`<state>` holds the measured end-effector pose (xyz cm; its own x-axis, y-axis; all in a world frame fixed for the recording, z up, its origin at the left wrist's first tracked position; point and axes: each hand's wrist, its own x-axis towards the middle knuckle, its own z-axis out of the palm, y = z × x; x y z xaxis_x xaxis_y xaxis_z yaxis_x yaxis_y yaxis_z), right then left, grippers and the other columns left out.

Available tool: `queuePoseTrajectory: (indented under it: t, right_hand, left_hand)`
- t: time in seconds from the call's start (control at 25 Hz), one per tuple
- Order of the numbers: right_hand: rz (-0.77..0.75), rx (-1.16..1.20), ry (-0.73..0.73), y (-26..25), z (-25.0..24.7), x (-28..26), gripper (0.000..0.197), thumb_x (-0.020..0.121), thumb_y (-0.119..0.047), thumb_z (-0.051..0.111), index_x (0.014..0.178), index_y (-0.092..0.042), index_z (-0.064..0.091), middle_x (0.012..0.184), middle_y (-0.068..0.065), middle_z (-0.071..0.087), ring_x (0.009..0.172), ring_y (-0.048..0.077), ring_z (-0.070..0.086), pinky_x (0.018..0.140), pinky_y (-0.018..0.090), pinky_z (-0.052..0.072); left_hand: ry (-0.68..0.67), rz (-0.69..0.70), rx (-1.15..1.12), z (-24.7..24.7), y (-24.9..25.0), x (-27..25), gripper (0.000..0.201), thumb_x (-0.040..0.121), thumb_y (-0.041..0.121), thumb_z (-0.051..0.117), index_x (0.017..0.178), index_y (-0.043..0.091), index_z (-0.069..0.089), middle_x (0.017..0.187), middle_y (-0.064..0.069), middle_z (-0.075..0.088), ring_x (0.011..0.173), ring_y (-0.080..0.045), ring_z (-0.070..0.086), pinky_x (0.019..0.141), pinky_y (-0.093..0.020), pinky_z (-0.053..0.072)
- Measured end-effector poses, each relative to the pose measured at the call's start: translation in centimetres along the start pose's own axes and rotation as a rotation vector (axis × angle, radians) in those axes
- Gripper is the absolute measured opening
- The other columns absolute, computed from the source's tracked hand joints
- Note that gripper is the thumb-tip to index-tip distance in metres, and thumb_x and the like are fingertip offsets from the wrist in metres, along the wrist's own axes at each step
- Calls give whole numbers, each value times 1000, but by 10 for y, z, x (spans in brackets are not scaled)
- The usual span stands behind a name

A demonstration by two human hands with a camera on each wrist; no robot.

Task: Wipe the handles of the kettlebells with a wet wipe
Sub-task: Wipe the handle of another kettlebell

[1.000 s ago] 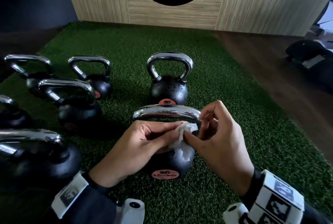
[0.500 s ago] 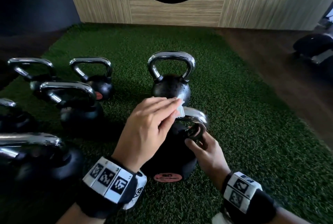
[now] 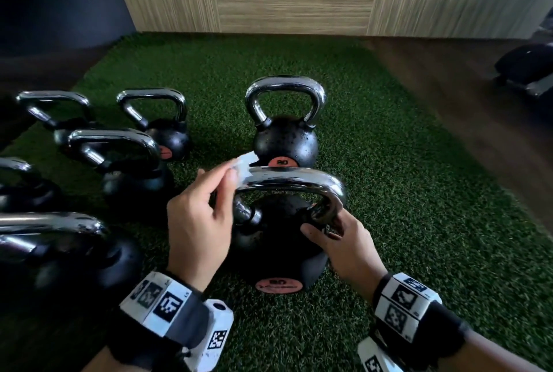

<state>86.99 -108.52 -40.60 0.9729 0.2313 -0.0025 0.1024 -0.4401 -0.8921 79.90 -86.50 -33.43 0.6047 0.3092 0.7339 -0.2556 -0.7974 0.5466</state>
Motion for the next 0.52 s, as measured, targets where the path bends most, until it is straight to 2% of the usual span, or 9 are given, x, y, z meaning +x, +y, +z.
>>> queuePoseTrajectory:
  t: [0.08, 0.12, 0.2, 0.28, 0.36, 0.4, 0.48, 0.52]
  right_hand:
    - [18, -3, -3, -3, -4, 2, 45, 73, -52, 82, 113, -37, 69, 98, -19, 75, 95, -4, 67, 82, 24, 54]
    - [21, -7, -3, -5, -5, 2, 46, 72, -51, 83, 113, -35, 69, 99, -18, 75, 96, -1, 68, 85, 27, 56]
    - [17, 25, -1, -8, -5, 2, 48, 71, -46, 86, 114, -33, 69, 102, -15, 75, 99, 2, 68, 92, 34, 56]
    - [9, 73, 7, -10, -5, 2, 51, 70, -40, 89, 116, -34, 67, 103, -14, 75, 101, 3, 68, 95, 37, 55]
    - [2, 89, 6, -11, -5, 3, 53, 69, -36, 90, 116, -32, 65, 103, -12, 75, 101, 4, 68, 97, 40, 54]
    - [9, 98, 1, -11, -4, 3, 53, 69, -35, 90, 115, -30, 65, 104, -10, 75, 101, 6, 68, 98, 42, 54]
    - [12, 118, -11, -12, -5, 5, 53, 69, -34, 91, 115, -30, 65, 105, -8, 75, 103, 9, 68, 98, 44, 54]
    - [6, 124, -16, -12, -5, 5, 53, 68, -35, 91, 115, -31, 65, 106, -9, 75, 103, 9, 68, 98, 44, 54]
  left_hand:
    - [-2, -174, -101, -3, -11, -5, 27, 104, 18, 53, 119, 8, 73, 108, 19, 69, 99, 1, 71, 88, -7, 49]
    - [-18, -220, -160, -3, -16, -9, 29, 105, 20, 51, 122, 9, 71, 109, 19, 70, 101, 5, 69, 87, -4, 47]
    - [-17, -241, -257, 0, -22, -17, 30, 106, 24, 49, 127, 13, 69, 117, 12, 73, 109, 4, 68, 92, -8, 48]
    - [-3, -307, -343, 4, -29, -25, 28, 107, 29, 48, 124, 29, 70, 116, 13, 74, 110, 0, 68, 93, -12, 51]
    - [-22, -425, -398, 8, -34, -36, 32, 107, 30, 46, 106, 49, 72, 105, 21, 76, 101, 2, 70, 85, -10, 52]
    - [-46, -463, -387, 11, -36, -43, 37, 107, 29, 45, 98, 54, 72, 99, 23, 75, 96, 4, 69, 82, -8, 51]
    - [-96, -494, -355, 17, -37, -57, 38, 107, 30, 43, 94, 52, 71, 94, 18, 75, 89, 3, 68, 77, -7, 49]
    - [-108, -505, -373, 19, -38, -63, 36, 108, 31, 42, 96, 45, 73, 94, 12, 76, 87, 1, 69, 75, -10, 50]
